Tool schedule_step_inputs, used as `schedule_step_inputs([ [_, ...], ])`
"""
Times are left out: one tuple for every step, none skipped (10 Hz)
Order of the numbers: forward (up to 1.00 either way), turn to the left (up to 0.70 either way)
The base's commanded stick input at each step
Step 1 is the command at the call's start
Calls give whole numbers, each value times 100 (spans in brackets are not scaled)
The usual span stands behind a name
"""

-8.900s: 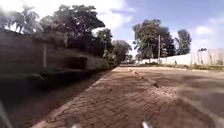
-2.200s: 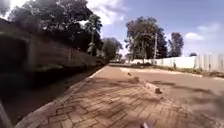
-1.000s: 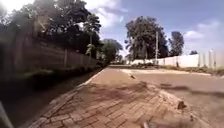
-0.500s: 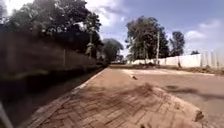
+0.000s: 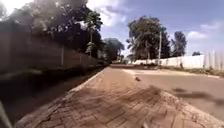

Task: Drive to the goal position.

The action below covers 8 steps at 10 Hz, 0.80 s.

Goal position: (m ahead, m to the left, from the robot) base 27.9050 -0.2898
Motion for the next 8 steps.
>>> schedule_step_inputs([
  [70, 0],
  [70, 0],
  [70, 0],
  [70, 0],
  [70, 0],
  [70, 0],
  [70, 0],
  [70, 0],
])
